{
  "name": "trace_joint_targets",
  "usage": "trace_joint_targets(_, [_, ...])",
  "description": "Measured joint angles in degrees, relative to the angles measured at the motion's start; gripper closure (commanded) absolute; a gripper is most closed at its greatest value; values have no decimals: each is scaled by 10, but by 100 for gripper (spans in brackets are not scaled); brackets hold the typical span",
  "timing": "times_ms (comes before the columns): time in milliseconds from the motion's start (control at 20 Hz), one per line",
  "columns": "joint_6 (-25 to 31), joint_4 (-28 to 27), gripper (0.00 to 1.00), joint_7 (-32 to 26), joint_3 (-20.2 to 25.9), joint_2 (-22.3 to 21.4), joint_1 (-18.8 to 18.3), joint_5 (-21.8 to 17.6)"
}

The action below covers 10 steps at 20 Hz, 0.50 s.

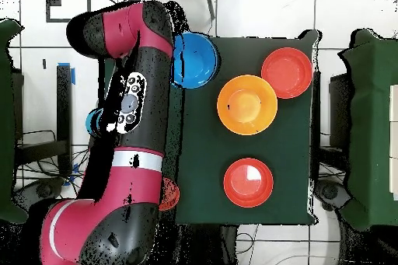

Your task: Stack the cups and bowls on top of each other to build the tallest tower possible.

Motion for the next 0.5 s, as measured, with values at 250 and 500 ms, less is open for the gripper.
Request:
trace_joint_targets(250, [-5,0,100,0,0,0,0,0])
trace_joint_targets(500, [-16,0,100,0,0,0,1,0])
